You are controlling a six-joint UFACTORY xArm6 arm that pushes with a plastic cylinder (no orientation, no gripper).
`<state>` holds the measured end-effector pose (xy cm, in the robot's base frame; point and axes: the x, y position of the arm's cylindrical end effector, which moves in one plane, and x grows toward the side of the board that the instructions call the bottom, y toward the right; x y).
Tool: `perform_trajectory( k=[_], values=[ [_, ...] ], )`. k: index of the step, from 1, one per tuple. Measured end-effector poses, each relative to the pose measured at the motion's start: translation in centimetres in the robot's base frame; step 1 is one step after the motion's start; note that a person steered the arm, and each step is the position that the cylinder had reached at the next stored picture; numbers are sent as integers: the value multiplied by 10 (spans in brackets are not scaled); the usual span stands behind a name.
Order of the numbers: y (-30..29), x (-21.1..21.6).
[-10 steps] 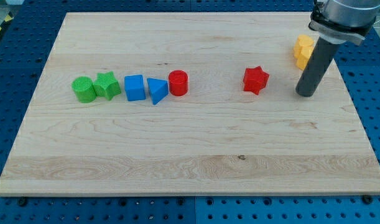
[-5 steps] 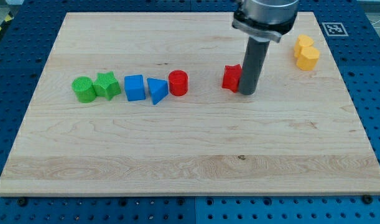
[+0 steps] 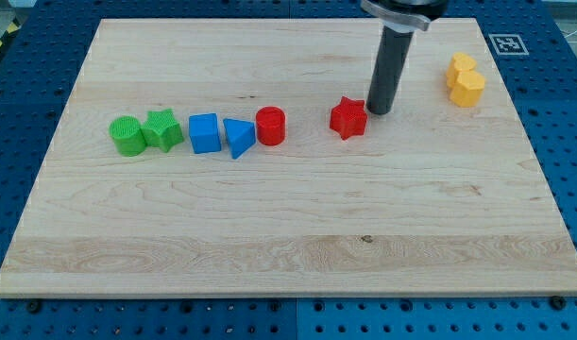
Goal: Push the red star towards the right side of the red circle
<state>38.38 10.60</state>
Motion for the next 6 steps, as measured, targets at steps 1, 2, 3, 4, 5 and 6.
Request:
perform_trajectory(
  k=[1,2,3,4,5,6],
  values=[
    [-18,14],
    [-23,34],
    [-25,42],
    [-18,41],
    [-24,41],
    [-34,41]
  ],
)
